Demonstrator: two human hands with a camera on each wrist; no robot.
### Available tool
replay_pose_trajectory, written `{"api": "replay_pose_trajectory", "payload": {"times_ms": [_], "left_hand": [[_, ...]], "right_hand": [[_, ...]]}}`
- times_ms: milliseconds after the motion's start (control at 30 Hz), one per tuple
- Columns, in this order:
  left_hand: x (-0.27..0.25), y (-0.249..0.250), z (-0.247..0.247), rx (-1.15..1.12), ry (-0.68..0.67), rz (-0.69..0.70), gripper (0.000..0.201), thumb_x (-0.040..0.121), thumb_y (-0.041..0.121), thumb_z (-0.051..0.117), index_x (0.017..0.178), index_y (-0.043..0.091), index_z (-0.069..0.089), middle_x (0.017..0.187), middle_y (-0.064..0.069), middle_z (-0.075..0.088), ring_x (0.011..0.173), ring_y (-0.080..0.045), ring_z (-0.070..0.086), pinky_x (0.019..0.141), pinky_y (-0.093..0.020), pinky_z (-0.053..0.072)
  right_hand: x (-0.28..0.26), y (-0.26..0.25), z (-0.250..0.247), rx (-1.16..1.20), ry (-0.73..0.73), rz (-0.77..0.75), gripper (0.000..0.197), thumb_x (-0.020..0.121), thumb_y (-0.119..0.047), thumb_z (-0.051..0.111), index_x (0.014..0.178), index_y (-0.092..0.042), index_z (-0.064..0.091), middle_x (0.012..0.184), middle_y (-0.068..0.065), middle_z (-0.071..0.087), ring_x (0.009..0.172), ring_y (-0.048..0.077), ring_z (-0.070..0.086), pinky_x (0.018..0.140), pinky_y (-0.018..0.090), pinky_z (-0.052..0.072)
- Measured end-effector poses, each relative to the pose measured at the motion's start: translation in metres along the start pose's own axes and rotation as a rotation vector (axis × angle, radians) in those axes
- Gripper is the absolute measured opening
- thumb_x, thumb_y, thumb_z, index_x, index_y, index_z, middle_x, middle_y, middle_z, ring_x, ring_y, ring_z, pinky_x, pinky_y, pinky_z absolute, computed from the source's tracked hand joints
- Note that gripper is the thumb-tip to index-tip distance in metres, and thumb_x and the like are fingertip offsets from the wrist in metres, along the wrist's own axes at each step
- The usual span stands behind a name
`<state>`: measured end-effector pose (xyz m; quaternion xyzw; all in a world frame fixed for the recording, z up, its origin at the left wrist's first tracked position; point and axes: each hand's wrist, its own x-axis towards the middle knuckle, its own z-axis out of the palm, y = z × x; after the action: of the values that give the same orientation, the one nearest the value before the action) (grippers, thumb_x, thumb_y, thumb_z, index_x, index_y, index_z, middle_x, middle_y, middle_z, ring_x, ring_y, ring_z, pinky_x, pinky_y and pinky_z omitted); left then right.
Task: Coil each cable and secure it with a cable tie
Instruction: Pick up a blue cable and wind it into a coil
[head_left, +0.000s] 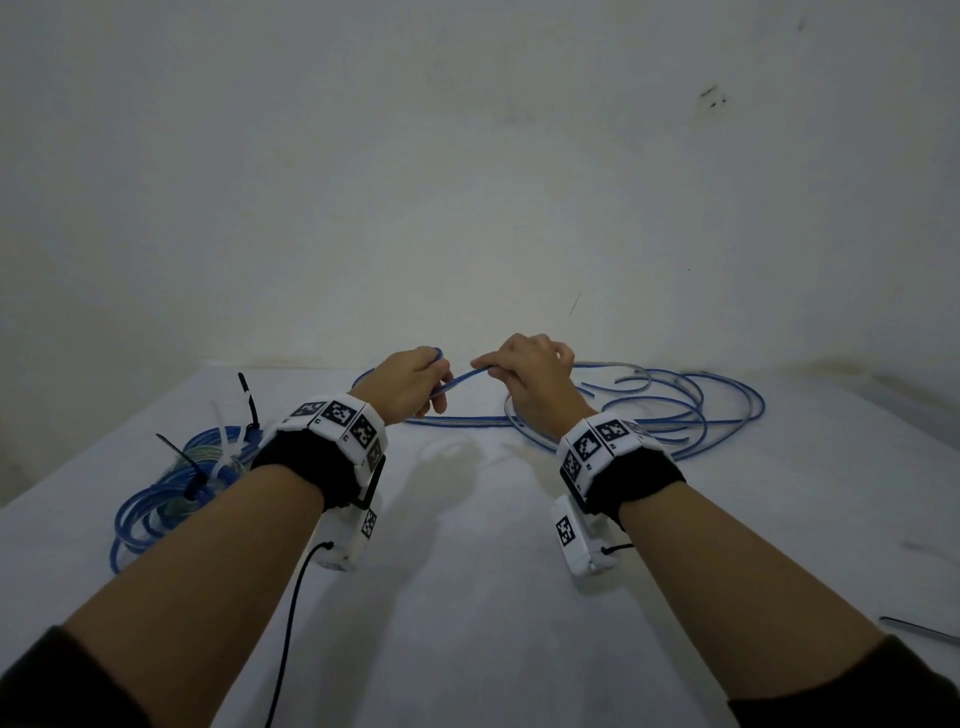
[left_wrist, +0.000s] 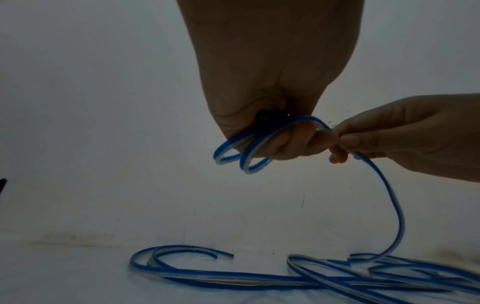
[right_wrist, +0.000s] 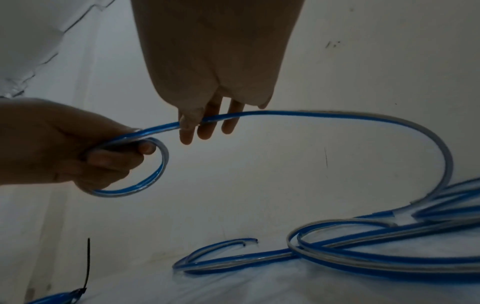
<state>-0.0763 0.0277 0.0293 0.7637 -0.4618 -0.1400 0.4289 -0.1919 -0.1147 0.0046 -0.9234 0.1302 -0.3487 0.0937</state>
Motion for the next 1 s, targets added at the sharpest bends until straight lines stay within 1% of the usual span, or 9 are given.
{"api": "replay_pose_trajectory", "payload": {"times_ms": [133, 233, 300, 467, 533, 667, 833, 933, 1000], "left_hand": [[-0.001, 0.003, 0.002, -0.215, -0.034, -0.039, 0.034, 0.101, 0.022, 0.037, 0.075, 0.007, 0.055, 0.058, 0.001, 0.041, 0.048, -0.009, 0.035, 0.044, -0.015, 0.029], [-0.004, 0.004, 0.002, -0.184, -0.084, -0.022, 0.038, 0.1, 0.03, 0.04, 0.075, 0.006, 0.057, 0.049, 0.007, 0.036, 0.038, -0.003, 0.032, 0.041, -0.012, 0.027], [-0.005, 0.003, 0.001, -0.218, -0.126, -0.013, 0.034, 0.1, 0.026, 0.04, 0.077, 0.006, 0.056, 0.043, 0.012, 0.034, 0.036, -0.003, 0.029, 0.04, -0.012, 0.026], [-0.007, 0.006, -0.004, -0.349, -0.177, -0.012, 0.033, 0.102, 0.019, 0.033, 0.081, 0.004, 0.054, 0.042, 0.012, 0.029, 0.036, -0.002, 0.025, 0.039, -0.012, 0.022], [-0.007, 0.006, -0.006, -0.388, -0.15, -0.024, 0.033, 0.102, 0.018, 0.034, 0.08, 0.004, 0.055, 0.042, 0.012, 0.029, 0.036, -0.002, 0.024, 0.039, -0.013, 0.02], [-0.008, 0.004, -0.011, -0.351, -0.059, -0.032, 0.038, 0.1, 0.03, 0.04, 0.073, 0.007, 0.055, 0.047, 0.009, 0.027, 0.041, -0.006, 0.022, 0.042, -0.017, 0.017], [-0.011, 0.002, -0.013, -0.355, -0.101, -0.01, 0.038, 0.099, 0.028, 0.042, 0.067, 0.01, 0.05, 0.045, 0.011, 0.026, 0.04, -0.006, 0.02, 0.042, -0.017, 0.017], [-0.011, 0.006, -0.014, -0.473, -0.152, -0.024, 0.041, 0.101, 0.03, 0.034, 0.065, 0.013, 0.044, 0.046, 0.011, 0.023, 0.04, -0.005, 0.018, 0.041, -0.016, 0.016], [-0.01, 0.008, -0.016, -0.551, -0.161, -0.029, 0.041, 0.102, 0.031, 0.031, 0.065, 0.014, 0.041, 0.045, 0.011, 0.023, 0.039, -0.004, 0.018, 0.039, -0.015, 0.016]], "right_hand": [[0.001, -0.003, 0.0, 0.196, 0.013, 0.053, 0.007, 0.093, -0.023, 0.053, 0.094, -0.023, 0.059, 0.079, -0.012, 0.061, 0.098, 0.022, 0.054, 0.091, 0.036, 0.023], [0.001, -0.002, -0.002, 0.127, -0.034, 0.07, 0.013, 0.093, -0.03, 0.053, 0.091, -0.025, 0.064, 0.087, -0.008, 0.058, 0.098, 0.019, 0.046, 0.087, 0.035, 0.022], [0.002, -0.001, -0.004, 0.121, -0.077, 0.081, 0.016, 0.094, -0.033, 0.051, 0.092, -0.025, 0.065, 0.087, -0.007, 0.057, 0.1, 0.02, 0.044, 0.089, 0.036, 0.023], [0.002, 0.0, -0.004, 0.177, -0.115, 0.09, 0.029, 0.091, -0.044, 0.042, 0.089, -0.023, 0.062, 0.064, -0.014, 0.048, 0.088, 0.019, 0.045, 0.086, 0.032, 0.023], [0.0, 0.001, -0.005, 0.247, -0.067, 0.094, 0.02, 0.084, -0.037, 0.045, 0.09, -0.022, 0.057, 0.07, -0.011, 0.052, 0.085, 0.018, 0.047, 0.083, 0.031, 0.025], [-0.005, 0.013, -0.003, 0.274, 0.142, 0.026, 0.012, 0.081, -0.001, 0.057, 0.091, -0.009, 0.058, 0.089, 0.001, 0.054, 0.089, 0.023, 0.047, 0.082, 0.029, 0.036], [-0.004, 0.018, -0.002, -0.019, 0.308, 0.018, 0.007, 0.082, -0.02, 0.062, 0.084, -0.016, 0.068, 0.086, 0.0, 0.066, 0.083, 0.024, 0.052, 0.072, 0.031, 0.033], [-0.002, 0.012, 0.0, 0.087, 0.301, 0.017, 0.013, 0.089, -0.014, 0.055, 0.09, -0.007, 0.066, 0.09, 0.009, 0.063, 0.079, 0.026, 0.058, 0.07, 0.032, 0.043], [0.0, 0.008, 0.003, 0.133, 0.24, 0.014, 0.012, 0.091, -0.008, 0.051, 0.094, -0.002, 0.061, 0.092, 0.013, 0.058, 0.08, 0.027, 0.054, 0.07, 0.027, 0.038]]}}
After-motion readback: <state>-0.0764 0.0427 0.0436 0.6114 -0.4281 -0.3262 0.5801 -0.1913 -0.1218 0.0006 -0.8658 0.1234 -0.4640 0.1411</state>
